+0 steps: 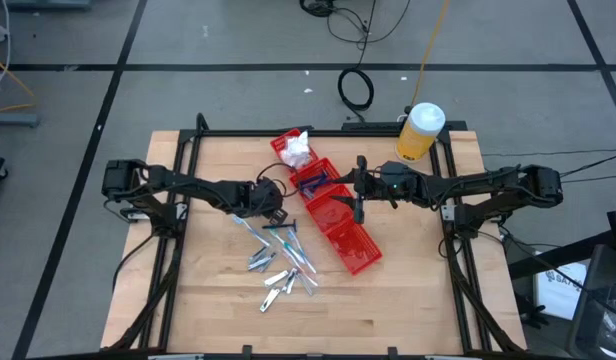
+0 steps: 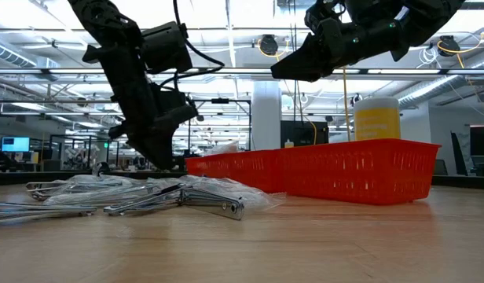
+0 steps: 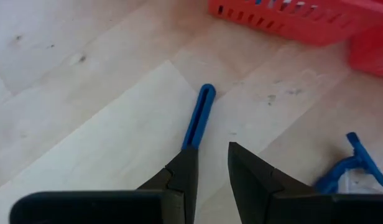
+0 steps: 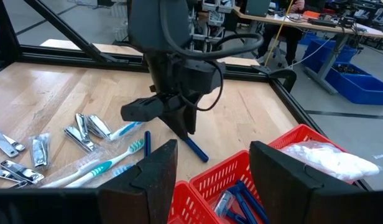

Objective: Pick & Place Travel size toiletries
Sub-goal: Put the blue razor into the top middle red bin

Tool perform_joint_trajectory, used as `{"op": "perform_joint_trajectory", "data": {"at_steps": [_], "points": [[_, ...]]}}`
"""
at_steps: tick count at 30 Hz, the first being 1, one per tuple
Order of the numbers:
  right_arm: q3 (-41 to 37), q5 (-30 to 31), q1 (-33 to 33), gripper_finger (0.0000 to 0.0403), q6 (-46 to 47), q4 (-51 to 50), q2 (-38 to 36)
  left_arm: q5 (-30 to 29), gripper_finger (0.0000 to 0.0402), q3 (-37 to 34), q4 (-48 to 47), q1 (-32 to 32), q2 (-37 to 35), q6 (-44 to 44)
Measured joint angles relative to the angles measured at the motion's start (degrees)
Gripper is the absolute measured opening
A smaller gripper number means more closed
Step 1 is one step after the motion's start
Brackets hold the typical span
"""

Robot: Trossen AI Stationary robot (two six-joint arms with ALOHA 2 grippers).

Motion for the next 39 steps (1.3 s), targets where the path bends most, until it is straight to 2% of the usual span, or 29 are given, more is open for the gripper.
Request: {"op": "perform_joint_trajectory", "data": {"at_steps": [4,12,23,25,28,35,39], "points": [[0.0,0.0,0.0,0.0187,0.0,0.0,0.0,-4.03,0.0088,0.0,-0.81,0.58,0.0,-7.32],[0.0,-0.02,0.02,0.0187,0.0,-0.02,0.0,-4.07,0.0088,0.0,-2.08,0.97,0.66,-14.41],[0.0,0.0,0.0,0.0187,0.02,-0.02,0.0,-3.72,0.0088,0.02,-0.73,0.95,0.63,-15.83],[0.0,-0.01,0.02,0.0187,0.0,-0.02,0.0,-1.99,0.0091,0.0,-0.88,0.92,0.63,-15.43],[0.0,0.0,0.02,0.0187,0.0,-0.02,0.0,-1.4,0.012,0.02,-0.84,0.46,0.63,-14.46],[0.0,0.0,0.02,0.0187,0.0,-0.02,0.0,-3.19,0.0263,0.0,-4.45,0.21,0.63,-16.68],[0.0,0.0,0.02,0.0187,0.0,-0.02,0.0,-3.22,0.0313,0.02,-4.31,0.21,0.63,-10.26]]}}
